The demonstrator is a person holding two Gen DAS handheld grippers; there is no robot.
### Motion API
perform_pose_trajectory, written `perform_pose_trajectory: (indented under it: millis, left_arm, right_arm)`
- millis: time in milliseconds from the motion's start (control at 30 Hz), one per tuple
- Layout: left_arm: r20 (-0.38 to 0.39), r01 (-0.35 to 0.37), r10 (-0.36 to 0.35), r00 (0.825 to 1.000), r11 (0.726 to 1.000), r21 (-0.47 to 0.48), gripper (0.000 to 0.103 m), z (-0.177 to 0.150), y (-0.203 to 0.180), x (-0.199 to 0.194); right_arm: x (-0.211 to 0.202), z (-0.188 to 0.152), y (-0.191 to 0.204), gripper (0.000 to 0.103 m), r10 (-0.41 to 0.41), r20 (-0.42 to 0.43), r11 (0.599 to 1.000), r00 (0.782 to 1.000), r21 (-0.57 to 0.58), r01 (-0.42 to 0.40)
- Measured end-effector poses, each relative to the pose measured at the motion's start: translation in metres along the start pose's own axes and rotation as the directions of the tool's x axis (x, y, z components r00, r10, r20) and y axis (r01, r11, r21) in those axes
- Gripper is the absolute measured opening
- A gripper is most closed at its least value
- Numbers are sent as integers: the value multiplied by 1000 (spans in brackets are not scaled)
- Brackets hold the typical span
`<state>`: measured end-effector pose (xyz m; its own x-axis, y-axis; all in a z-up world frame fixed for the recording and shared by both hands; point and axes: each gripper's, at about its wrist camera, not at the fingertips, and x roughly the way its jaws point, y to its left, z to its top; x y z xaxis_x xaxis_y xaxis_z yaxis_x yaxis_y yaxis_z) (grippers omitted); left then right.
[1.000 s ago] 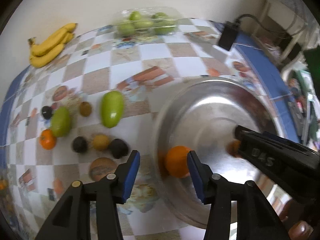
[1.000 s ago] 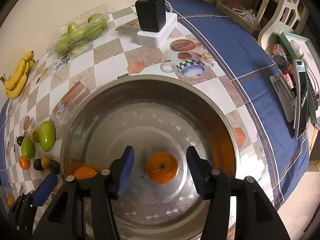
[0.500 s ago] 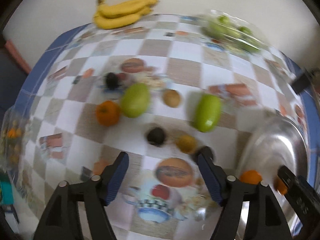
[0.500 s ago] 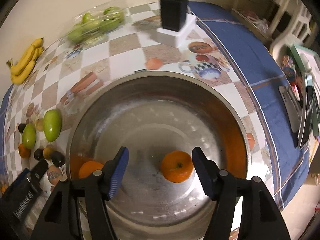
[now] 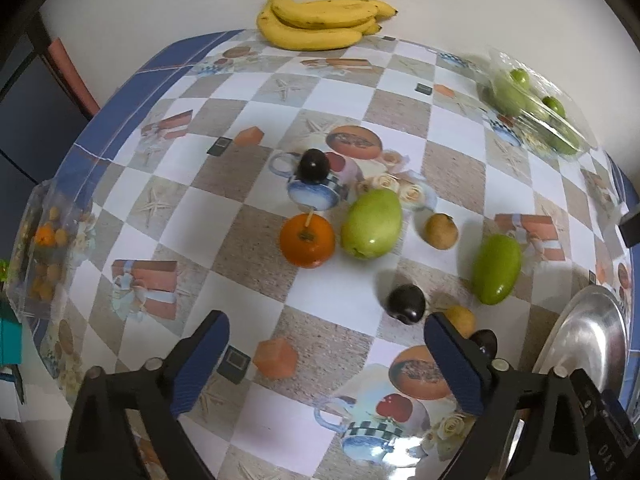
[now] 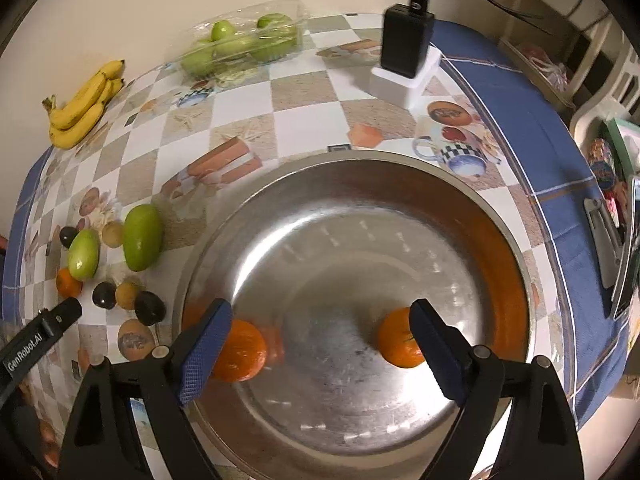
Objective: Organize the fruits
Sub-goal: 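Lift both tools out of the steel bowl back toward the fruits, then grasp a dark plum with the left tool while the right tool grasps a dark stemmed fruit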
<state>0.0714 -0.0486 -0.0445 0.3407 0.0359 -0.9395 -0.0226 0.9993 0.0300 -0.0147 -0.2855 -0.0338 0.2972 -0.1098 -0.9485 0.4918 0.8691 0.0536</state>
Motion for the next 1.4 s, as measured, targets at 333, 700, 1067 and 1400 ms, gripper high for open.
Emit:
perform_pose_trajectory:
  millis: [333, 700, 1067, 1400]
  left_arm:
    - [9, 28, -27, 1000, 998, -56, 103, 11, 26, 2]
    - [60, 74, -72, 996, 996, -46, 103, 19, 33, -3]
    - [106, 81, -73, 992, 994, -71, 103, 27, 44, -5]
    - [89, 153, -152, 984, 988, 0, 103, 30, 25, -4]
  right_arm:
    - [-7, 3, 30, 103, 64, 43, 996, 997, -71, -61]
    - [-17, 5, 82, 103, 193, 74, 962, 979, -211, -173]
    - [-6, 3, 119, 103, 220, 28, 926, 975, -320, -200]
    - [6, 8, 124, 78, 203, -7, 919, 979, -344, -193]
